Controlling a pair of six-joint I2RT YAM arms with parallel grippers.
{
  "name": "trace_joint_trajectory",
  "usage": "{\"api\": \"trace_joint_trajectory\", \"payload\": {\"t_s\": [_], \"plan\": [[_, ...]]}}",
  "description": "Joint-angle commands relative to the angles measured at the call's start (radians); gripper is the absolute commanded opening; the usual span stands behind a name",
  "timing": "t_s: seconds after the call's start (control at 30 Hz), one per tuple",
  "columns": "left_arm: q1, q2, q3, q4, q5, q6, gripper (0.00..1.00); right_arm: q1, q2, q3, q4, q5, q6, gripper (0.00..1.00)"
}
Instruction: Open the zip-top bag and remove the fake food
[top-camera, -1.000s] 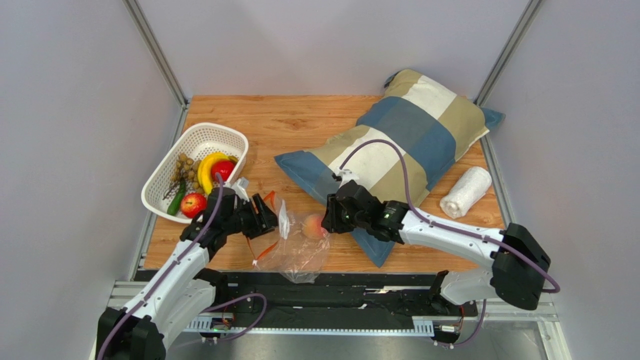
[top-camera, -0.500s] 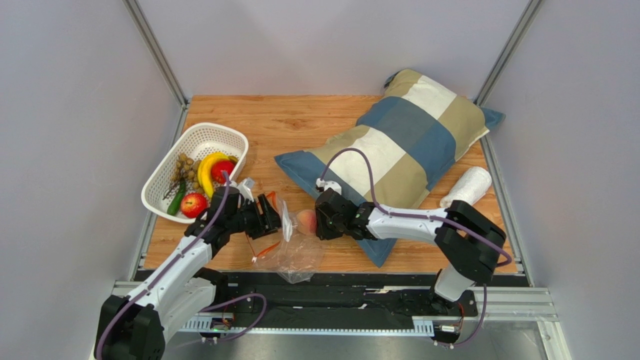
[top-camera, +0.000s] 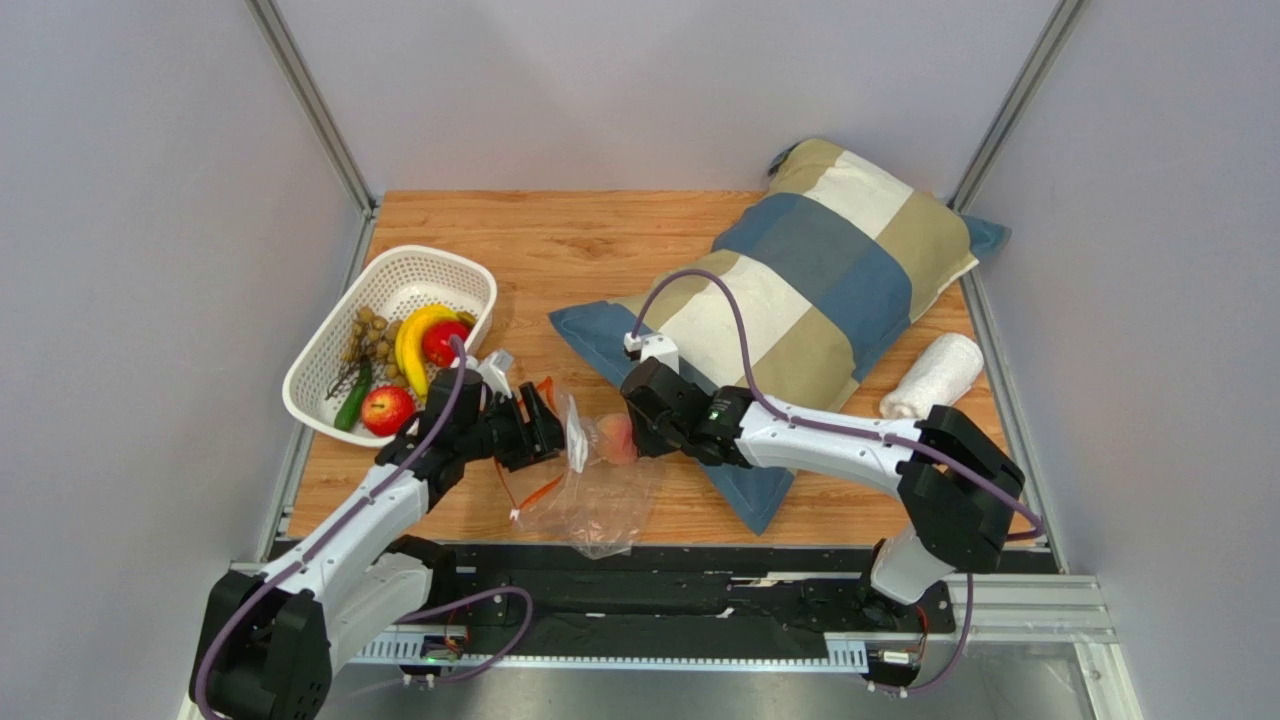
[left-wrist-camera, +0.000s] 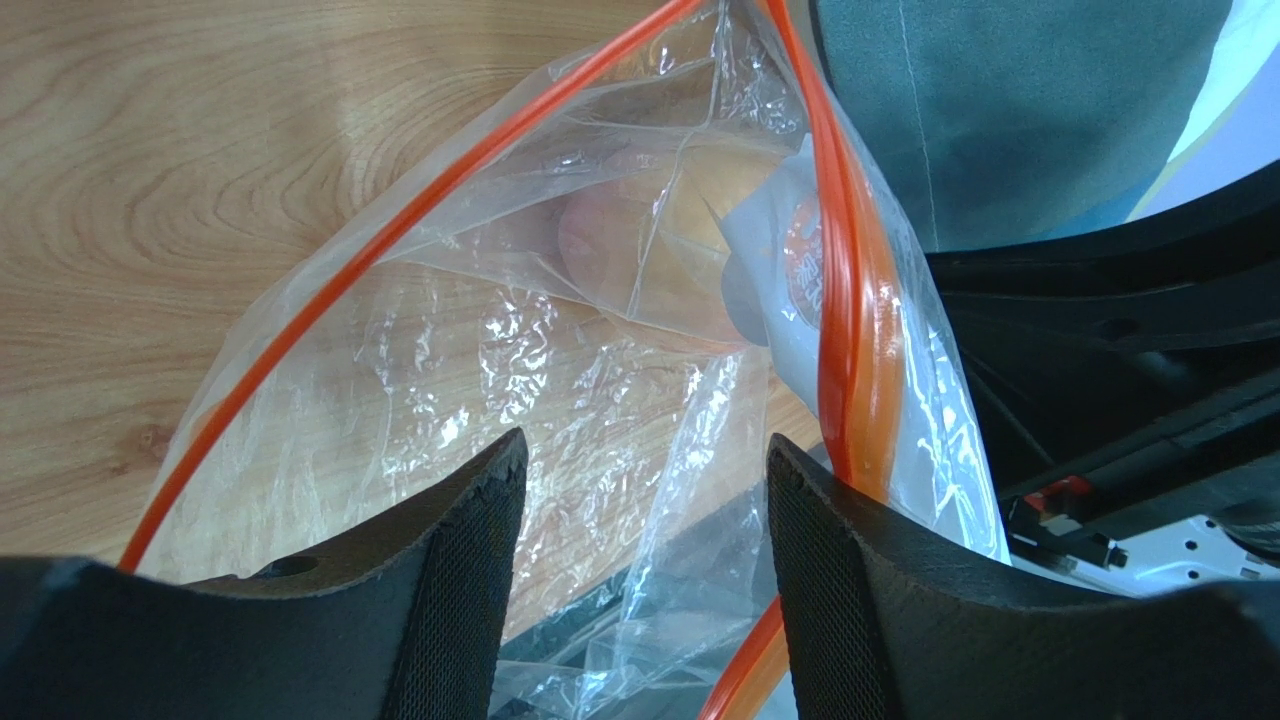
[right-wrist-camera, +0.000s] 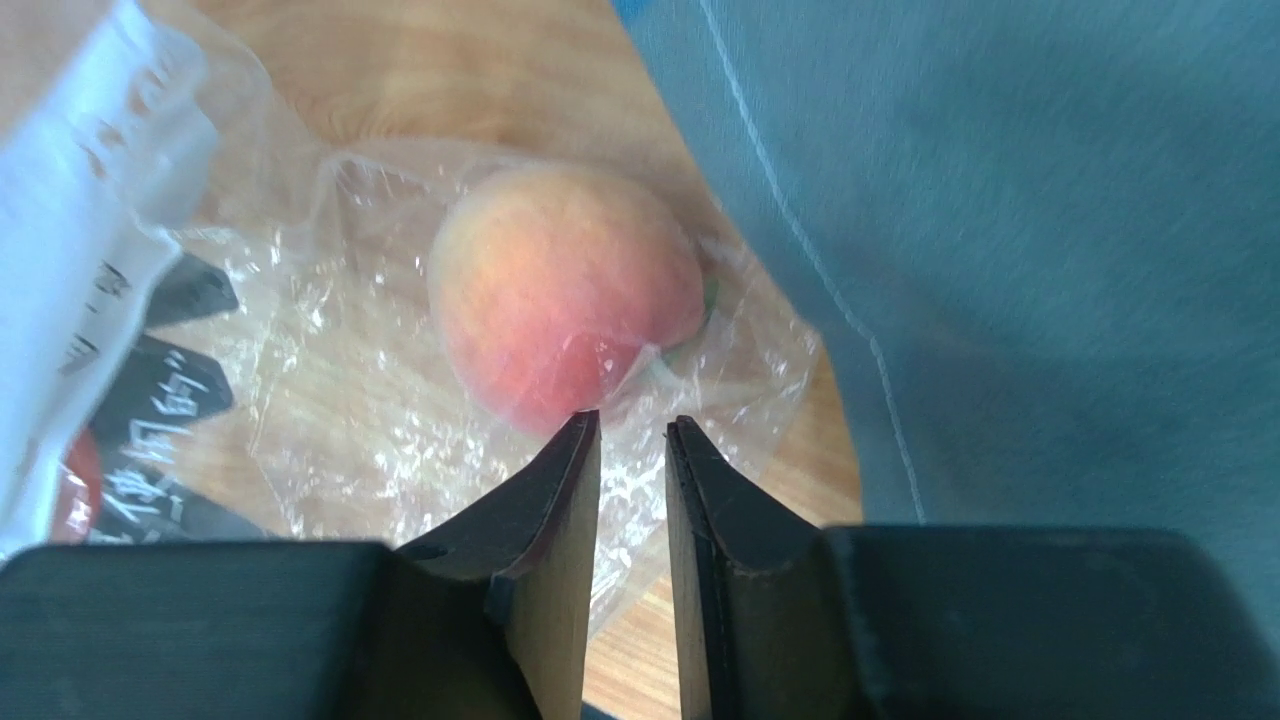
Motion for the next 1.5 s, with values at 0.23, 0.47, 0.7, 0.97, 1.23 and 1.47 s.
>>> {"api": "trace_joint_trajectory", "payload": {"t_s": [0.23,0.47,0.7,0.97,1.23,1.47], "plan": [[-0.006,0.060,0.017,0.080,-0.022,0.014,0.73,0.000,0.148,0.083,0.117,-0.040,-0.074,0.28],[-0.009,0.178,0.032,0.142,-0.073,0.008,0.77,-0.001,0.211,0.107,0.160,-0.082,-0.074,0.26],[-0.009,0.164,0.029,0.146,-0.087,0.020,0.72,-0.001,0.069,0.121,0.034,0.061,-0.127,0.26],[-0.009,0.138,0.009,0.170,-0.058,0.008,0.76,-0.033,0.159,0.182,0.065,0.061,-0.239,0.27],[-0.009,0.233,0.035,0.258,-0.016,-0.003,0.82,-0.033,0.273,0.227,0.138,-0.071,-0.191,0.26],[-0.011,0.285,0.057,0.233,-0.071,0.022,0.82,-0.033,0.268,0.182,0.203,-0.148,-0.132,0.24]]}}
